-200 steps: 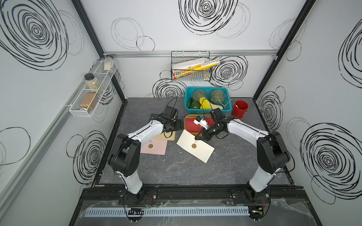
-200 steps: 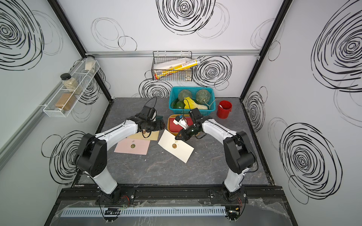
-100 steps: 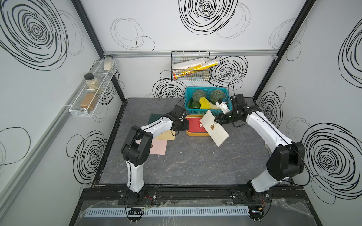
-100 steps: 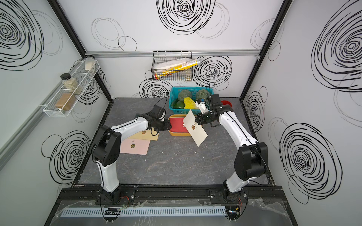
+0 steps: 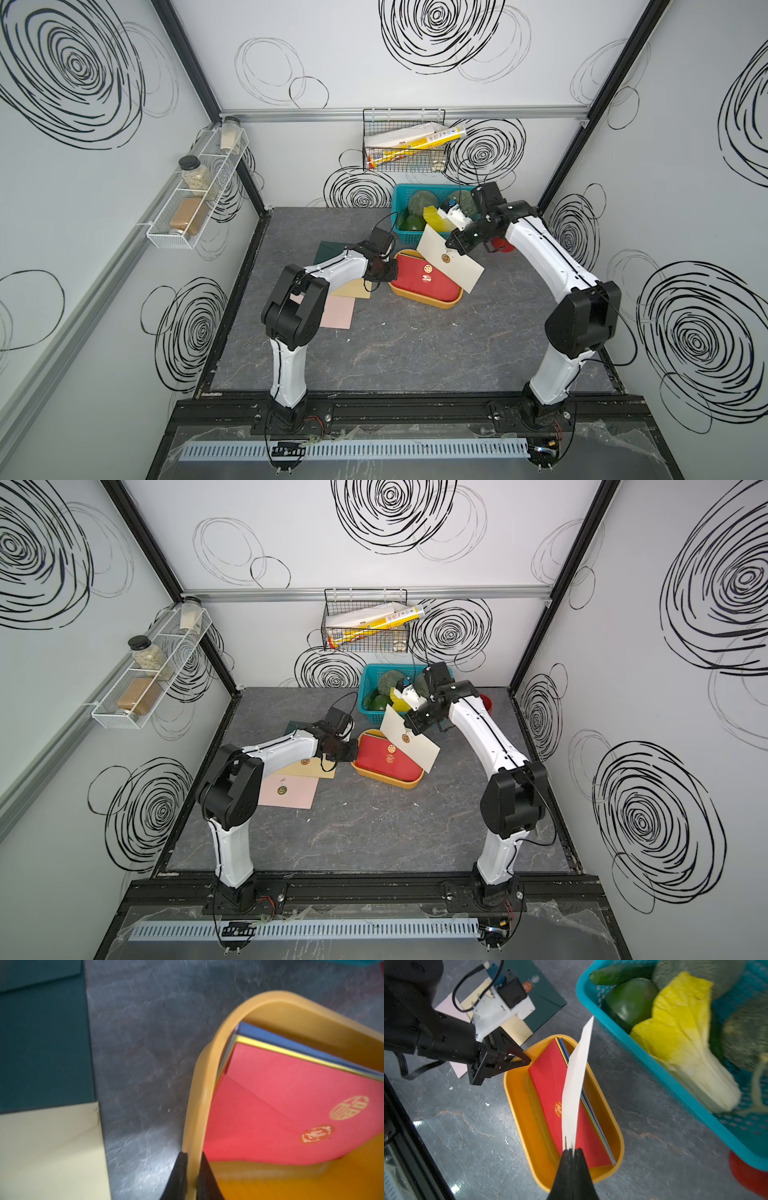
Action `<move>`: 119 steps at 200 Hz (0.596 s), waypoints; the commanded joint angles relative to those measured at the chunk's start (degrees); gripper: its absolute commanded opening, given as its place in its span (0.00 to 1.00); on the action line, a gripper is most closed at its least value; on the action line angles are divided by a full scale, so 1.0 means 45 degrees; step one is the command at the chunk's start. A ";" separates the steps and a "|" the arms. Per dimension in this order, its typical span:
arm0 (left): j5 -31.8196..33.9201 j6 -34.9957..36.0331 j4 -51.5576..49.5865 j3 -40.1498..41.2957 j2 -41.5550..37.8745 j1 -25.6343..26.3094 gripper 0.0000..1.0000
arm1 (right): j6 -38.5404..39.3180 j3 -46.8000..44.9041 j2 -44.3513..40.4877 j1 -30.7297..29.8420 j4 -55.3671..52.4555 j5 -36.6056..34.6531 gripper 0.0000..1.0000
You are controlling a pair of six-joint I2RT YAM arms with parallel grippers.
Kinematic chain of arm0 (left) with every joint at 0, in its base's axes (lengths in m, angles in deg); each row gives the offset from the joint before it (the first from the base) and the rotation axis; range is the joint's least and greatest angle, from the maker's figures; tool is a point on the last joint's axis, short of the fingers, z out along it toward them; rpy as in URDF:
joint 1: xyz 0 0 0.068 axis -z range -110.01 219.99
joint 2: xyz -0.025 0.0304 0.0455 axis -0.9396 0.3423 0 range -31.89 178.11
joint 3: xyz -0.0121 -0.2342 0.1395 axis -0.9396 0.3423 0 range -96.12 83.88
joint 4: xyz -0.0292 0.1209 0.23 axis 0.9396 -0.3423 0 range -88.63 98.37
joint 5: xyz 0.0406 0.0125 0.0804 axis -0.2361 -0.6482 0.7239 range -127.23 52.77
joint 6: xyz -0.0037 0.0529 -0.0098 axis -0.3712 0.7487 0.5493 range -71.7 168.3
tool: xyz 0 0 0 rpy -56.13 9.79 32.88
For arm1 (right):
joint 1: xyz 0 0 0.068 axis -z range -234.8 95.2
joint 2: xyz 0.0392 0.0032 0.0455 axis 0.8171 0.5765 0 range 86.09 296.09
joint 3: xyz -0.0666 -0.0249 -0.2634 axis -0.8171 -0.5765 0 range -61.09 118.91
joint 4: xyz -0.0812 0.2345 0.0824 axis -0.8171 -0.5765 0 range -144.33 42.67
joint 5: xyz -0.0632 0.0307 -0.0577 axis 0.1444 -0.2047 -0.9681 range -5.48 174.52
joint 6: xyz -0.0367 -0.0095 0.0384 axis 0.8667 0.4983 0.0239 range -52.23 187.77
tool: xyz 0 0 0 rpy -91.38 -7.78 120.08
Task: Put the sealed envelopes into the storage box
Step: Move the storage box to the center of the board.
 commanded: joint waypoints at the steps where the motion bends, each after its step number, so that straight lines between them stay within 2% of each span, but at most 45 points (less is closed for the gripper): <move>1: 0.0265 0.0592 -0.0524 0.1240 -0.1369 0.0069 0.13 | 0.1142 0.0658 0.0688 -0.0526 -0.1099 0.0267 0.00; 29: 0.0514 0.0571 -0.0180 0.2126 -0.1692 0.0069 0.13 | 0.1126 -0.0447 0.0457 -0.1100 -0.0161 0.0748 0.00; 64: 0.0480 0.0543 0.0032 0.2261 -0.1820 0.0147 0.13 | 0.1329 -0.1242 0.0480 -0.1422 0.0538 0.1125 0.00; 101: 0.0587 0.0652 -0.0047 0.2305 -0.1908 0.0137 0.12 | 0.0726 -0.0423 0.0601 -0.1436 0.0778 -0.0901 0.00; 119: 0.0569 0.0634 -0.0023 0.2357 -0.1928 0.0134 0.12 | 0.0706 0.0362 0.0412 -0.1292 0.0605 -0.1079 0.00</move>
